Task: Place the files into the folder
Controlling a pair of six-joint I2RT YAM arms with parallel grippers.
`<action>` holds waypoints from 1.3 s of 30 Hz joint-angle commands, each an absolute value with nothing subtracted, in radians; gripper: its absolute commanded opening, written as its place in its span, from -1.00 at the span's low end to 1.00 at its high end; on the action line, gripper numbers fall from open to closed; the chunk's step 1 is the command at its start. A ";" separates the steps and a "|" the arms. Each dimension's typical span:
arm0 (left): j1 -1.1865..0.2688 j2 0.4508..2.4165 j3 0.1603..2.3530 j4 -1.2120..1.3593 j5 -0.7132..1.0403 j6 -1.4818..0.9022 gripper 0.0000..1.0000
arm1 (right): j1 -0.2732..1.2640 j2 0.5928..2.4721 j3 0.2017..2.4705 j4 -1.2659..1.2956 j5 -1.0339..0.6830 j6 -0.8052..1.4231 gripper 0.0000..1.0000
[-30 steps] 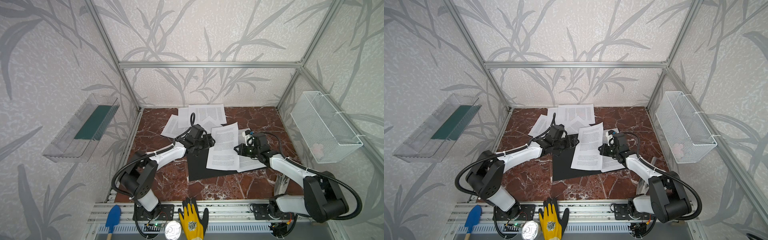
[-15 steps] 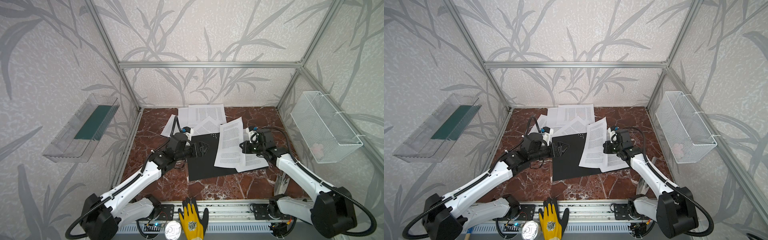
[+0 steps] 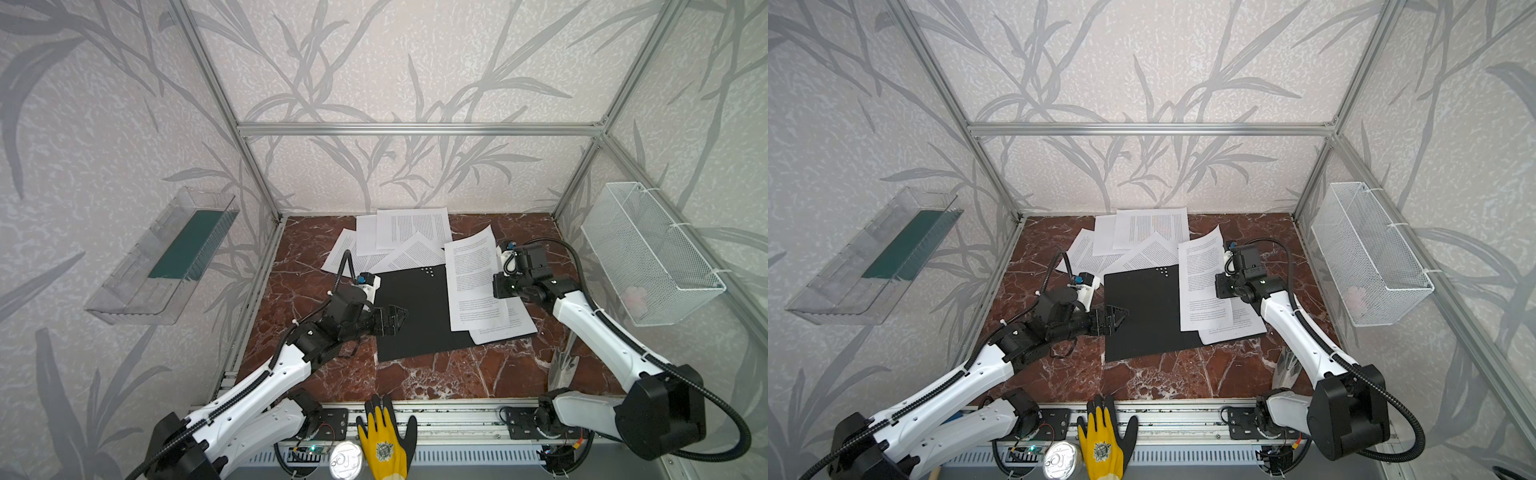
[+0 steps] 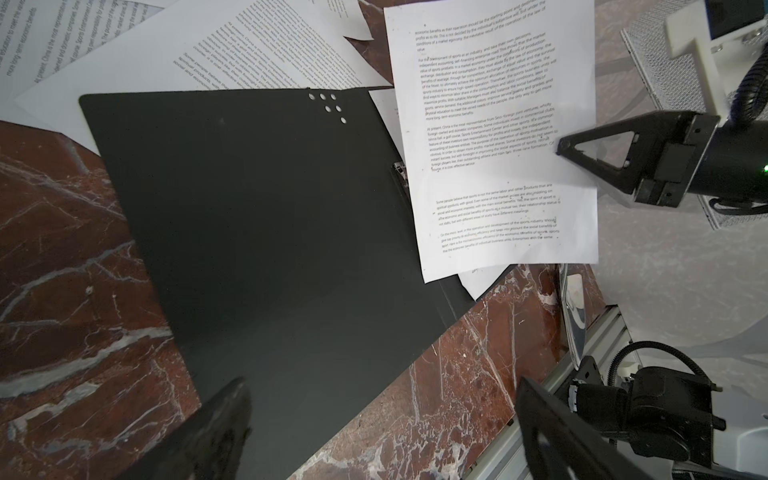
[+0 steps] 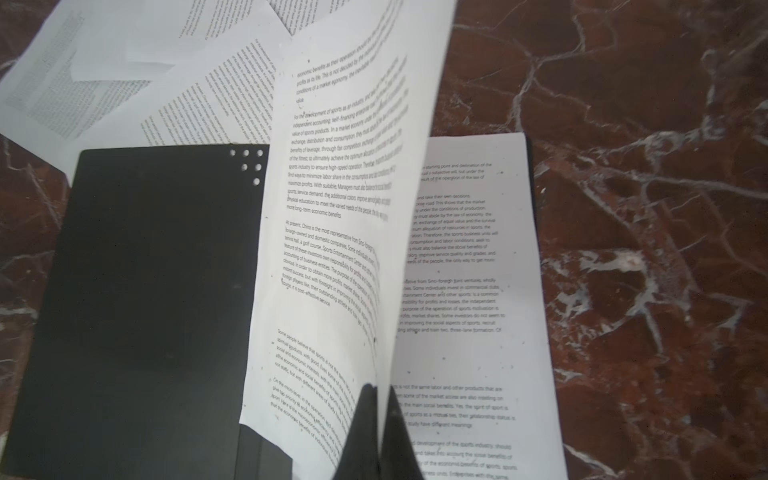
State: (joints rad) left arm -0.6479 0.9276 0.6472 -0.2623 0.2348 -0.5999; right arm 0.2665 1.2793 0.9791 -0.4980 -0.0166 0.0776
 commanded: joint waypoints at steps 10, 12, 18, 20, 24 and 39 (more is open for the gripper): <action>-0.665 0.884 0.626 -0.244 0.225 -0.573 0.98 | 0.281 1.510 1.197 -0.631 0.238 -0.184 -1.00; -0.666 0.884 0.626 -0.248 0.217 -0.571 0.98 | 0.275 1.541 1.213 -0.654 0.259 -0.197 -1.00; -0.673 0.885 0.627 -0.246 0.219 -0.570 0.98 | 0.252 1.609 1.238 -0.711 0.267 -0.206 -1.00; -0.673 0.888 0.627 -0.245 0.217 -0.570 0.98 | 0.252 1.617 1.228 -0.703 0.250 -0.210 -1.00; -0.673 0.890 0.626 -0.244 0.217 -0.568 0.98 | 0.252 1.635 1.229 -0.715 0.226 -0.207 -1.00; -0.675 0.902 0.624 -0.242 0.204 -0.566 0.98 | 0.252 1.608 1.161 -0.661 0.139 -0.216 -1.00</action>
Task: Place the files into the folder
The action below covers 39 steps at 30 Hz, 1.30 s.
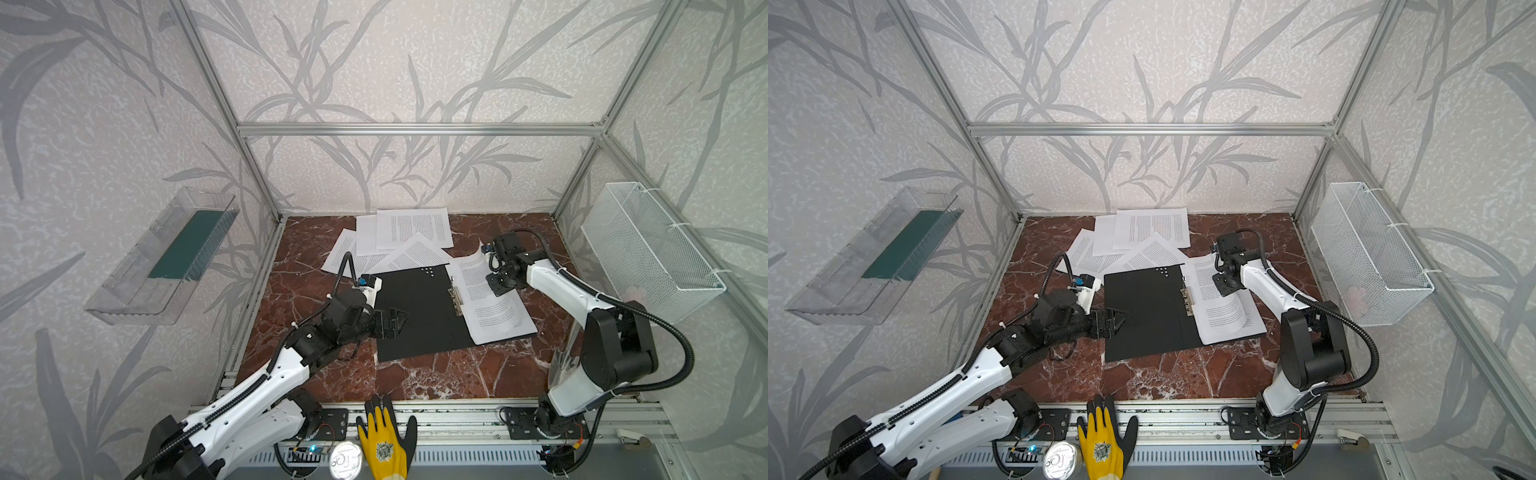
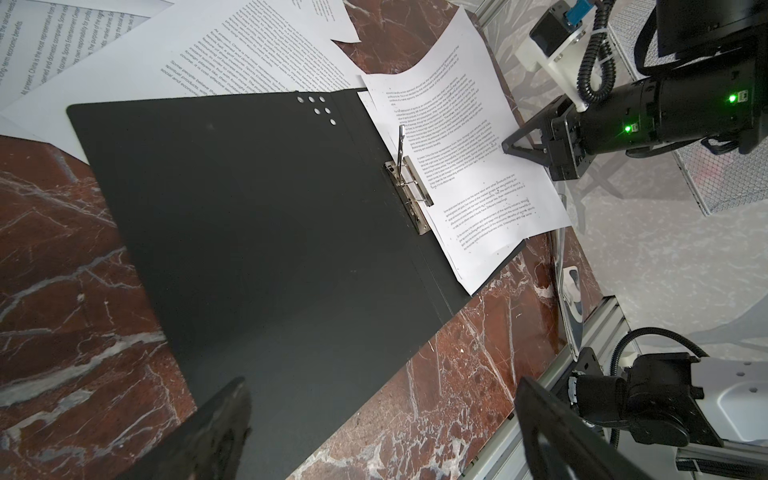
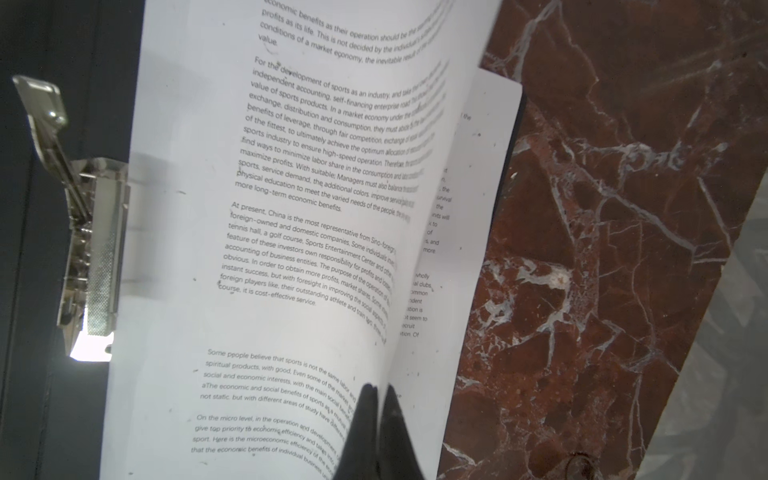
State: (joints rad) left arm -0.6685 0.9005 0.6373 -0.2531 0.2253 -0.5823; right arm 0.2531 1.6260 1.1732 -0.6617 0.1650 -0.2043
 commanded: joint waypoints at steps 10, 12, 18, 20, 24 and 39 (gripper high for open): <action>-0.672 0.910 0.626 -0.241 0.198 -0.565 0.98 | 0.252 1.579 1.133 -0.635 0.121 -0.218 -1.00; -0.673 0.912 0.626 -0.241 0.197 -0.563 0.98 | 0.252 1.577 1.132 -0.639 0.125 -0.218 -1.00; -0.673 0.913 0.624 -0.242 0.192 -0.563 0.98 | 0.252 1.575 1.125 -0.641 0.136 -0.224 -1.00; -0.672 0.913 0.624 -0.242 0.191 -0.563 0.98 | 0.252 1.574 1.123 -0.640 0.137 -0.224 -1.00; -0.673 0.914 0.624 -0.243 0.189 -0.561 0.98 | 0.252 1.572 1.123 -0.645 0.160 -0.226 -1.00; -0.672 0.912 0.624 -0.245 0.182 -0.559 0.98 | 0.252 1.552 1.110 -0.644 0.191 -0.236 -1.00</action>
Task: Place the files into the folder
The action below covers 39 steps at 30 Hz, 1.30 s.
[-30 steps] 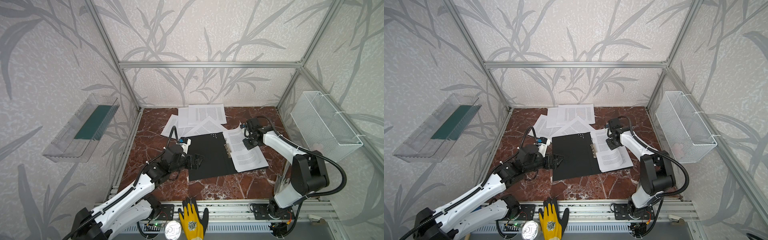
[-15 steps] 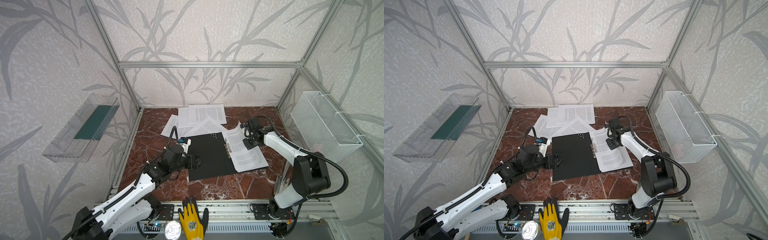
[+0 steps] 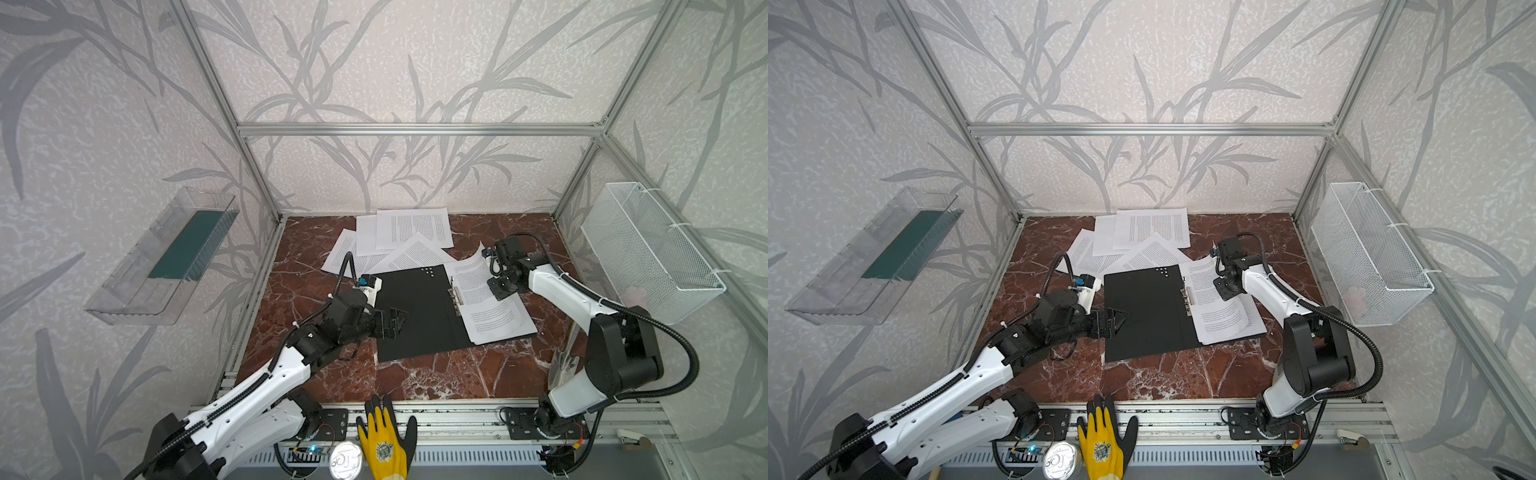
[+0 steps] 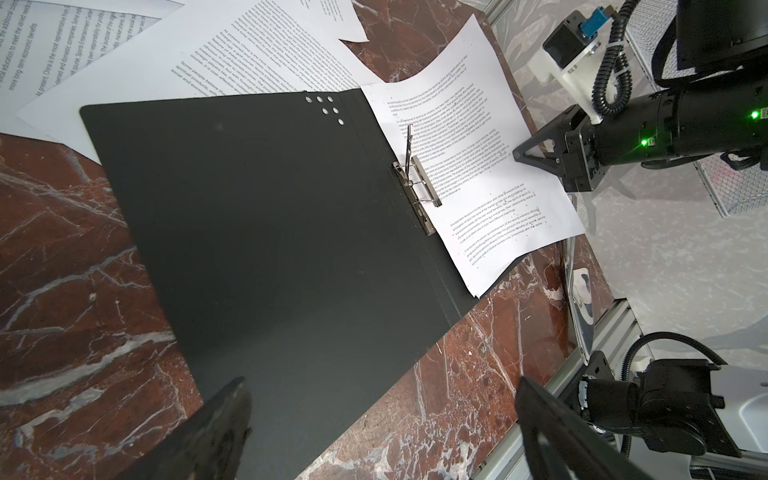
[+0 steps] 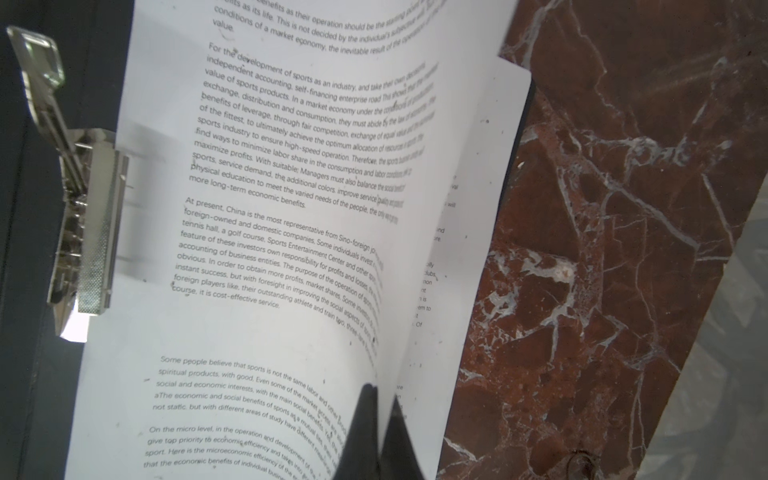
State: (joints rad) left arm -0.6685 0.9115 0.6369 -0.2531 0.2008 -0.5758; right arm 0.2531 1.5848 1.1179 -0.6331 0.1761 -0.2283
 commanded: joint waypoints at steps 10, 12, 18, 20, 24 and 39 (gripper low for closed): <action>-0.674 0.916 0.624 -0.248 0.177 -0.558 0.98 | 0.252 1.544 1.100 -0.638 0.193 -0.247 -1.00; -0.674 0.915 0.624 -0.247 0.178 -0.559 0.98 | 0.252 1.540 1.098 -0.634 0.187 -0.247 -1.00; -0.673 0.917 0.624 -0.249 0.170 -0.557 0.98 | 0.252 1.530 1.085 -0.628 0.176 -0.254 -1.00; -0.672 0.919 0.624 -0.249 0.169 -0.557 0.98 | 0.252 1.522 1.078 -0.620 0.163 -0.252 -1.00; -0.673 0.920 0.623 -0.250 0.167 -0.558 0.98 | 0.252 1.511 1.068 -0.601 0.132 -0.249 -1.00; -0.672 0.932 0.624 -0.248 0.163 -0.556 0.98 | 0.252 1.537 1.075 -0.610 0.121 -0.221 -0.39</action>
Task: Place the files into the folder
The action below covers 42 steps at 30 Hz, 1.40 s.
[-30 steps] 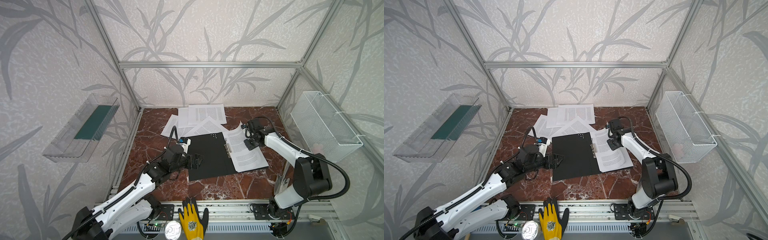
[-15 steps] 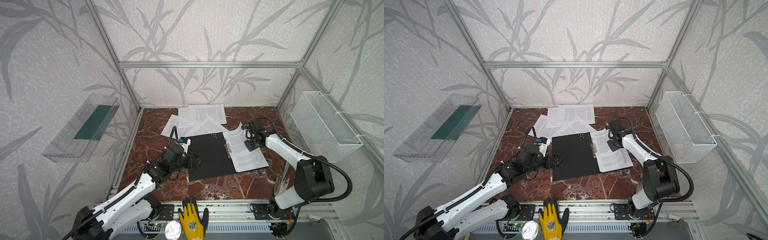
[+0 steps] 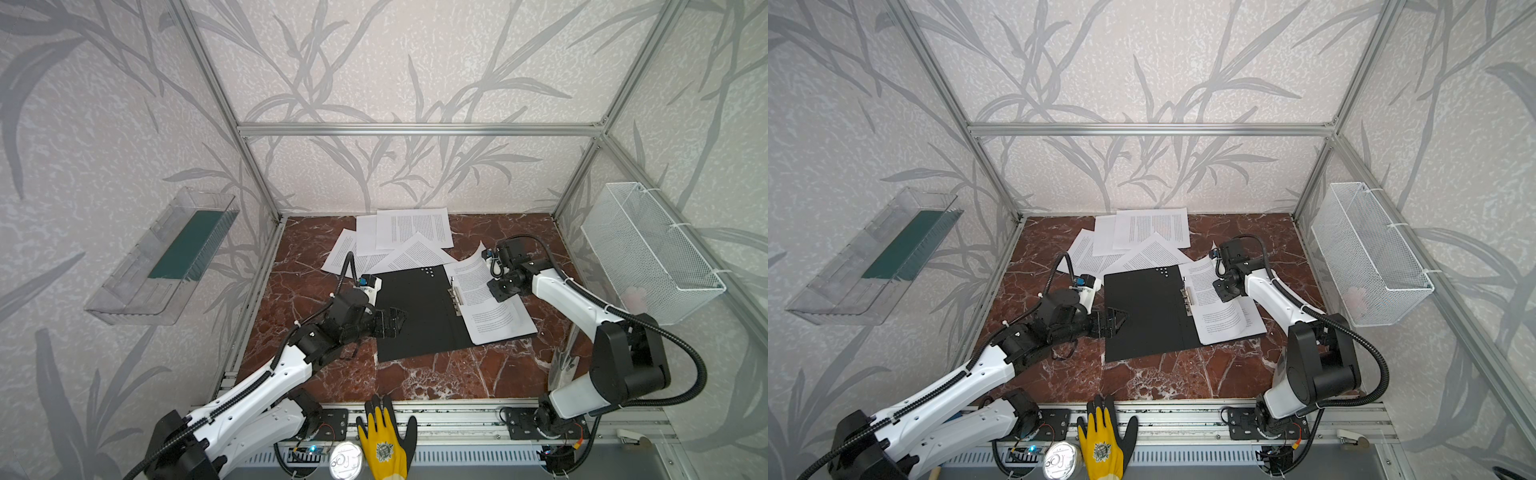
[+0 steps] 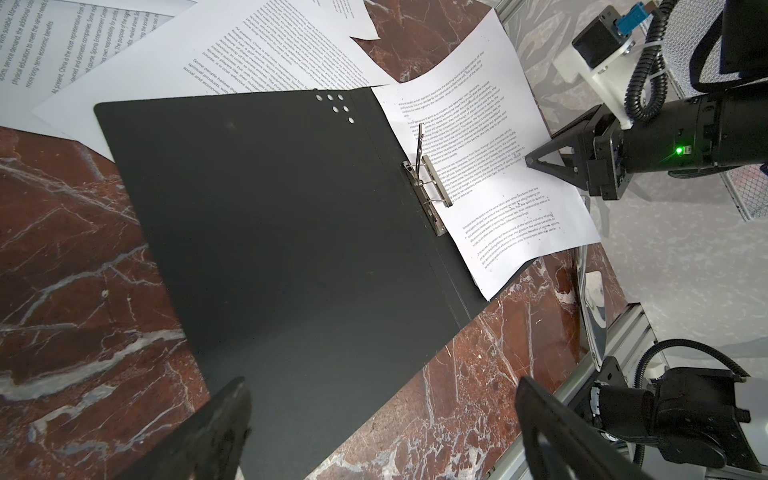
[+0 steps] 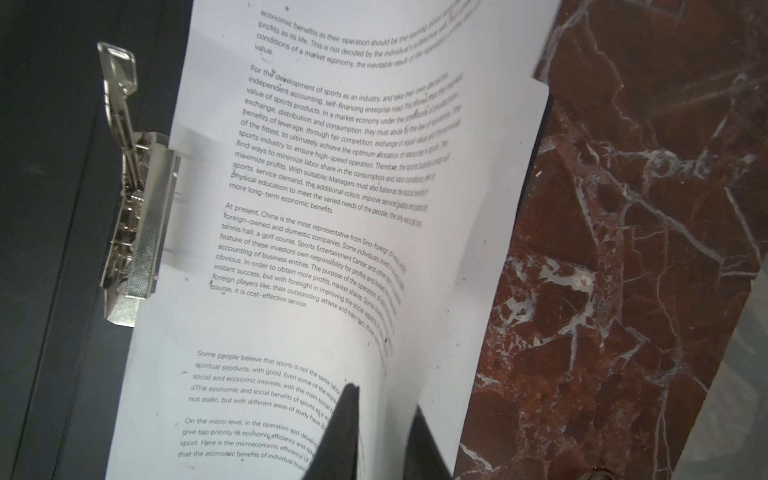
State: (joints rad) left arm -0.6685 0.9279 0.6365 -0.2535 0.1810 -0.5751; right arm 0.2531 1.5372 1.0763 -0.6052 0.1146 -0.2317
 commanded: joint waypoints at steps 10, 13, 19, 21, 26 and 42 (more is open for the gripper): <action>-0.673 0.918 0.624 -0.267 0.122 -0.559 0.98 | 0.250 1.486 1.133 -0.626 0.308 -0.103 0.98; -0.673 0.893 0.616 -0.280 0.066 -0.568 0.98 | 0.206 1.423 1.147 -0.608 0.249 0.038 0.98; -0.668 0.805 0.571 -0.296 -0.091 -0.627 0.98 | 0.154 1.405 1.205 -0.661 -0.017 0.184 0.98; -0.666 0.758 0.534 -0.285 -0.161 -0.662 0.98 | 0.219 1.371 1.195 -0.636 0.002 0.207 0.98; -0.618 0.650 0.492 -0.285 -0.263 -0.740 0.98 | 0.317 1.303 1.136 -0.536 -0.128 0.342 0.98; -0.158 1.282 0.744 -0.071 0.112 -0.891 0.89 | 0.617 1.208 0.782 -0.205 -0.043 0.340 0.98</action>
State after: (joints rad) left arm -0.2138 1.2148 0.7101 -0.1570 0.0086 -0.8299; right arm 0.5797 1.2343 0.8078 -0.3286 -0.0631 0.3187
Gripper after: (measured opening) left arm 0.952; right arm 0.991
